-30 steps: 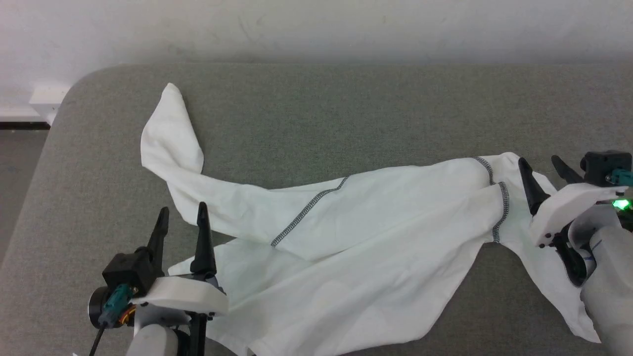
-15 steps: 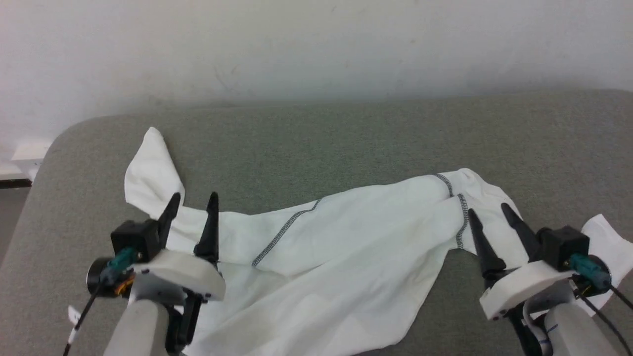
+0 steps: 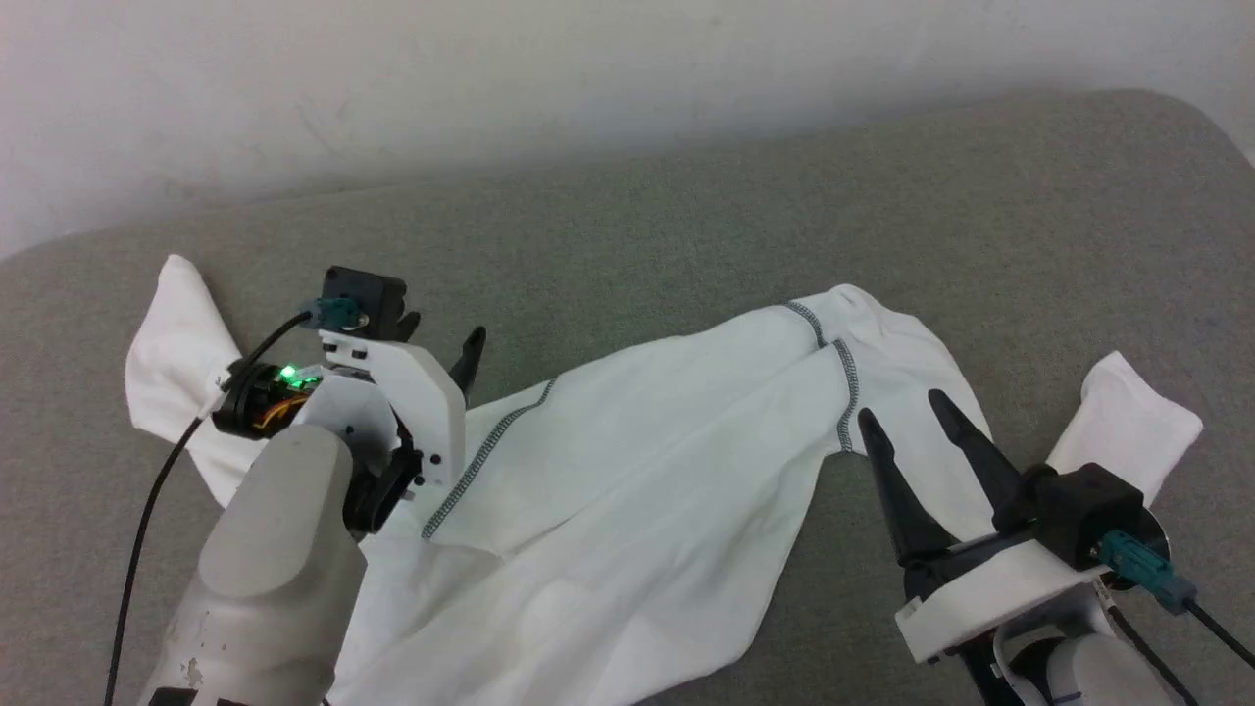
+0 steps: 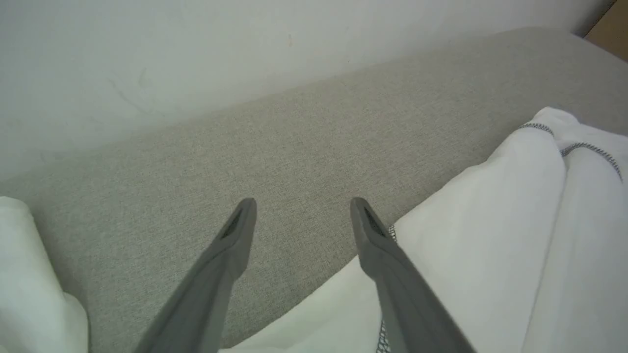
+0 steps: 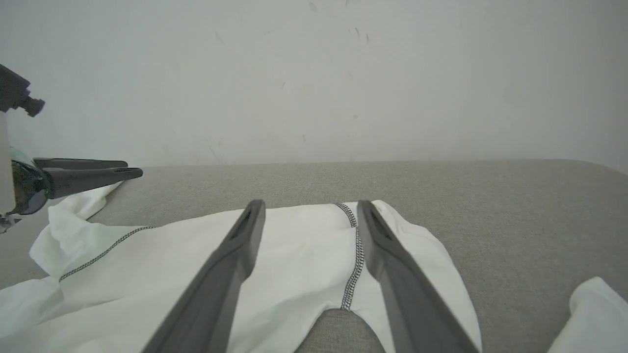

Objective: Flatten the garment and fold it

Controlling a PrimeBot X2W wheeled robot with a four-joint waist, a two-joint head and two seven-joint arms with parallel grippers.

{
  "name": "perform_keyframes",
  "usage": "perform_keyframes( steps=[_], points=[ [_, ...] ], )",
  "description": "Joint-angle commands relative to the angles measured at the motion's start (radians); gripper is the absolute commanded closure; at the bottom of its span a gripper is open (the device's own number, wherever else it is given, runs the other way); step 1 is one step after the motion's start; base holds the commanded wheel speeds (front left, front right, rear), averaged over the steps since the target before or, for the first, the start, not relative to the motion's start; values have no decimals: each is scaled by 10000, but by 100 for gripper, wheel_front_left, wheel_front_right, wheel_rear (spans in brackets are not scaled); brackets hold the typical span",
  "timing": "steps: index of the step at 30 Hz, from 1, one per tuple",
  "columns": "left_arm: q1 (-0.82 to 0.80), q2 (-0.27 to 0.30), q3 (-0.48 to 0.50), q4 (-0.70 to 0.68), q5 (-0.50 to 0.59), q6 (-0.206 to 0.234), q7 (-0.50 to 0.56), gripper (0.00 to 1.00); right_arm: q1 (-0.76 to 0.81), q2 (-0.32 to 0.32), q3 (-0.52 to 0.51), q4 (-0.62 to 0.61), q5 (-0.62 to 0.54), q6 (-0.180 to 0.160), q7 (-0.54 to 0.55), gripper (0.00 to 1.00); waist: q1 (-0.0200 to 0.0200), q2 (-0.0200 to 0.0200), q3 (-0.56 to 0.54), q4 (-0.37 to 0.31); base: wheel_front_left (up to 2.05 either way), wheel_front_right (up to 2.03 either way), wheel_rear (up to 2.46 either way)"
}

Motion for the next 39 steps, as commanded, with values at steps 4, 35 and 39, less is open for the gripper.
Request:
perform_keyframes(
  steps=[4, 35, 39],
  points=[
    [-473, 203, -907, 1153, -345, -79, 704, 0, 154, 95, 31, -275, -27, -9, 114, 0, -1, 0, 689, -651, 0, 0, 0],
    [-1183, 1491, -5836, 2254, -4454, 1700, -105, 100, -786, -137, -709, 512, 992, -9, 751, 0, -1, 0, 607, -497, 0, 0, 0],
    [-1343, 1470, -5354, 1930, -4640, 1982, -994, 100, -2210, -685, -727, 1917, 1816, -9, 1445, 0, -1, 0, 808, -150, 0, 0, 0]
  ],
)
